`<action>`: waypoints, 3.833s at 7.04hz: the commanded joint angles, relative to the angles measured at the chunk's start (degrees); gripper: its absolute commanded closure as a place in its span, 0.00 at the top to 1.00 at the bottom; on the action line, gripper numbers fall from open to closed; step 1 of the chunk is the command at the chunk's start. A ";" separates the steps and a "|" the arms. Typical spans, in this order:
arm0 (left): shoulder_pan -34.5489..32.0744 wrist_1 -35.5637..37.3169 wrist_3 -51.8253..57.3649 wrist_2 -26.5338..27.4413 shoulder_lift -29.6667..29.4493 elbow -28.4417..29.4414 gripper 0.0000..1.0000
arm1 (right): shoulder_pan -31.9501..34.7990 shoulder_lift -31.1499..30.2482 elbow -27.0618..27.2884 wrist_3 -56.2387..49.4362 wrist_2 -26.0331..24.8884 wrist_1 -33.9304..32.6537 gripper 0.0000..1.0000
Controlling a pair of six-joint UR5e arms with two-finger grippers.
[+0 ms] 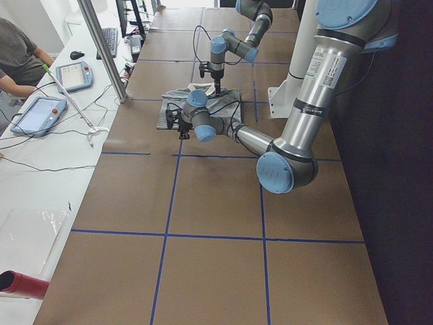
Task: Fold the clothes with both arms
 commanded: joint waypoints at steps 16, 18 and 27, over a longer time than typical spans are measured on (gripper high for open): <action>0.00 0.12 -0.31 -0.03 0.00 -0.06 0.47 | 0.31 2.71 0.69 -2.06 -0.07 -0.17 0.00; 0.00 0.12 -0.31 0.06 0.00 -0.06 0.47 | 1.45 0.88 3.32 -2.06 0.28 -0.26 0.00; 0.00 0.12 -0.31 0.15 0.00 -0.23 0.47 | 1.27 -2.70 5.22 2.07 -3.06 -0.17 0.99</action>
